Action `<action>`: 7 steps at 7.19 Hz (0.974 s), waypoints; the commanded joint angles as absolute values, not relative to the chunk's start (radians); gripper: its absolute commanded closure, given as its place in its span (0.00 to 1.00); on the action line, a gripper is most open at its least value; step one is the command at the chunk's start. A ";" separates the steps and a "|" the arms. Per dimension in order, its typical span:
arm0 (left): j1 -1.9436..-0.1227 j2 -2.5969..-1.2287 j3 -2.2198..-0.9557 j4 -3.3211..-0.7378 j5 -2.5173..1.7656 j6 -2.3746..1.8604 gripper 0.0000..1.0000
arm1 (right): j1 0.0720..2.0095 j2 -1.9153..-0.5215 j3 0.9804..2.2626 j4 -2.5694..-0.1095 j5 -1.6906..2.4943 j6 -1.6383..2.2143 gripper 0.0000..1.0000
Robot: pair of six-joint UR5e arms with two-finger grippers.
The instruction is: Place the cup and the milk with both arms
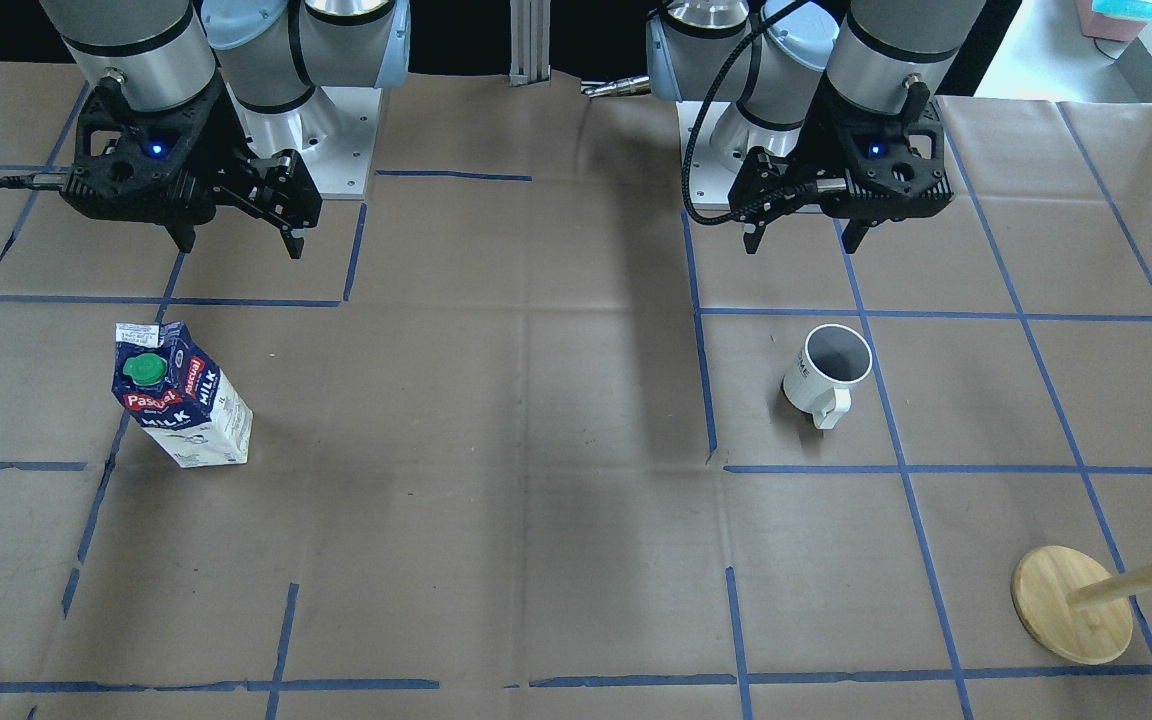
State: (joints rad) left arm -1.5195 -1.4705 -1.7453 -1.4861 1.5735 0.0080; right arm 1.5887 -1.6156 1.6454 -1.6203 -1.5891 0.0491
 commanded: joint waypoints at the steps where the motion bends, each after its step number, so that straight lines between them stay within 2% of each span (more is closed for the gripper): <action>1: -1.371 -1.462 -1.950 -1.305 1.575 0.177 0.00 | 1.589 -1.614 1.646 -1.620 -1.588 0.049 0.00; 3: -1.280 -1.480 -2.119 -1.077 1.580 0.322 0.00 | 1.589 -1.615 1.649 -1.620 -1.586 0.051 0.00; 5: -1.194 -1.523 -2.141 -1.069 1.569 0.397 0.00 | 1.589 -1.620 1.669 -1.620 -1.589 0.051 0.00; 7: -1.192 -1.607 -2.151 -0.924 1.571 0.443 0.00 | 1.589 -1.629 1.680 -1.621 -1.588 0.051 0.00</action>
